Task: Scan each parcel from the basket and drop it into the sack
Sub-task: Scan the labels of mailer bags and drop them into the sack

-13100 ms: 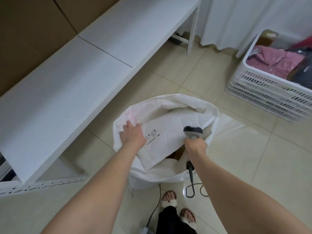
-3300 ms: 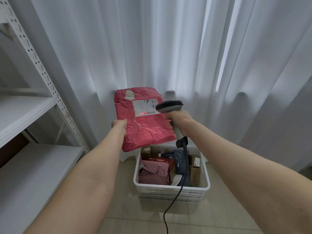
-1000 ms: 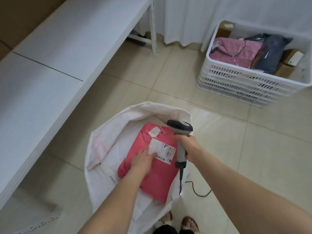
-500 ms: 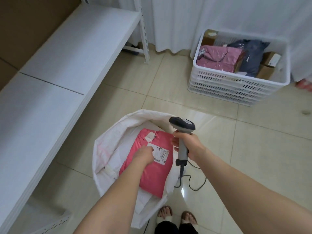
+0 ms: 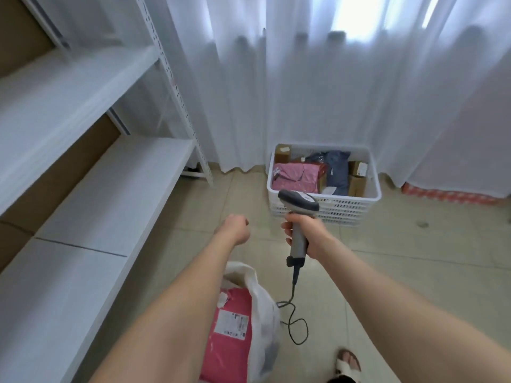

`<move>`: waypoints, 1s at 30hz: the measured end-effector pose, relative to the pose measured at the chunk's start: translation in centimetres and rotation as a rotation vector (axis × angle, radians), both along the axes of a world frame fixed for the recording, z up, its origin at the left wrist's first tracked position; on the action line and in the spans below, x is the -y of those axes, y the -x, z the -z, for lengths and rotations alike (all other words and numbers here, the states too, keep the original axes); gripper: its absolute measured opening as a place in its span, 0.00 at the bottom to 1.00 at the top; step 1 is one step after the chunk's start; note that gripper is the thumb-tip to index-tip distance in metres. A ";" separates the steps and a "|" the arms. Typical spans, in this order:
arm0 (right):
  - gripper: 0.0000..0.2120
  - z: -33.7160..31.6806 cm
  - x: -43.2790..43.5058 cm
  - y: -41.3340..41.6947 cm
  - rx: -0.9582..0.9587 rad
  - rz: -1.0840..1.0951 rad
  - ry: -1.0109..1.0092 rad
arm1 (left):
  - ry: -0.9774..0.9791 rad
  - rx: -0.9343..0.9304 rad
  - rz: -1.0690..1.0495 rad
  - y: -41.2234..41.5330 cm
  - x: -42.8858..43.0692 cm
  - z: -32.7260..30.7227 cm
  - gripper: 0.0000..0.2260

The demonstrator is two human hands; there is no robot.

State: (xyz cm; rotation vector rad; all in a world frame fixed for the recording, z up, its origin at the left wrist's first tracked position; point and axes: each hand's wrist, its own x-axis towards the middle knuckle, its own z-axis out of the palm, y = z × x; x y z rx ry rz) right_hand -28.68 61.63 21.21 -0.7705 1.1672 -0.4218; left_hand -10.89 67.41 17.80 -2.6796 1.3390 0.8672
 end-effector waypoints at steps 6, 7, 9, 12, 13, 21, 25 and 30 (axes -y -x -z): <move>0.03 -3.8 10.2 3.7 0.068 0.027 0.004 | 0.067 0.051 0.021 2.3 11.4 -4.8 0.18; 0.02 -4.0 12.2 4.4 0.083 0.036 -0.001 | 0.078 0.057 0.013 2.8 13.4 -5.3 0.18; 0.03 -4.2 16.2 6.1 0.112 0.076 -0.050 | 0.096 0.058 0.001 4.2 17.2 -6.2 0.18; 0.02 -4.3 21.6 7.9 0.145 0.140 -0.108 | 0.109 0.054 0.010 6.2 22.0 -6.6 0.18; 0.02 -4.1 23.0 8.2 0.151 0.165 -0.124 | 0.114 0.048 0.013 6.6 23.5 -6.6 0.17; 0.06 -0.6 34.1 6.9 0.110 0.226 -0.186 | 0.107 0.011 0.020 6.8 35.2 -3.9 0.16; 0.04 2.6 41.2 4.8 0.066 0.225 -0.226 | 0.053 -0.042 0.035 4.5 41.9 0.1 0.18; 0.04 8.5 50.9 0.3 -0.048 0.214 -0.238 | -0.026 -0.064 0.034 0.1 51.5 6.5 0.18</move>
